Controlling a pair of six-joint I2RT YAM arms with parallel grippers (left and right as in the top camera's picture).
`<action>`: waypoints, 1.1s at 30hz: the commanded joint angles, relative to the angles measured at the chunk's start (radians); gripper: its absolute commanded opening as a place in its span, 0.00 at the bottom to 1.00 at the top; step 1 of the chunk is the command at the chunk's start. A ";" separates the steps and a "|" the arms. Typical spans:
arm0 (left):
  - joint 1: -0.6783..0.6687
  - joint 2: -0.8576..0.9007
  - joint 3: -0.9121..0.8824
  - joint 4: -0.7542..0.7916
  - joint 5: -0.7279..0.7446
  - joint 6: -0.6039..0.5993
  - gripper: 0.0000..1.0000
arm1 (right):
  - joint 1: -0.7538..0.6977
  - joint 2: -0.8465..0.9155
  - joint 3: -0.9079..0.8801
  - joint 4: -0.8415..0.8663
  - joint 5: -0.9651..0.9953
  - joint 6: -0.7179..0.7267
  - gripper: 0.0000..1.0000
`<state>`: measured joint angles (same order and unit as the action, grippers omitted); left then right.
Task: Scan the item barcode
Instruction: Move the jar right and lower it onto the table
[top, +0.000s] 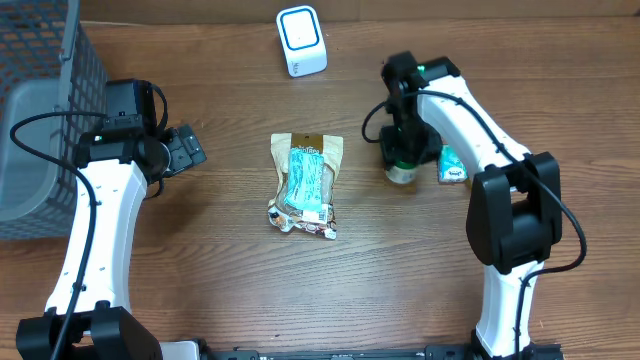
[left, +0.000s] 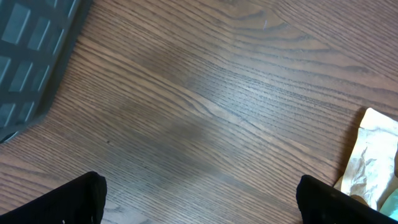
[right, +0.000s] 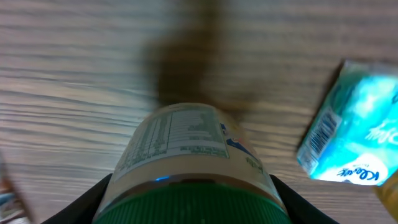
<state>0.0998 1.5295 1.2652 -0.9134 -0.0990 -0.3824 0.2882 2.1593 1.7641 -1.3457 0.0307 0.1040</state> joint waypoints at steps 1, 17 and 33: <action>-0.003 -0.011 0.009 0.002 -0.008 0.013 1.00 | -0.043 -0.004 -0.024 0.006 0.002 0.001 0.30; -0.003 -0.011 0.009 0.001 -0.008 0.012 1.00 | -0.091 -0.004 -0.043 0.032 0.001 0.004 0.94; -0.003 -0.011 0.009 0.001 -0.008 0.012 1.00 | -0.087 -0.004 -0.043 0.323 -0.024 0.004 1.00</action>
<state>0.0998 1.5295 1.2652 -0.9134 -0.0990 -0.3824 0.1967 2.1632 1.7252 -1.0424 0.0280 0.1047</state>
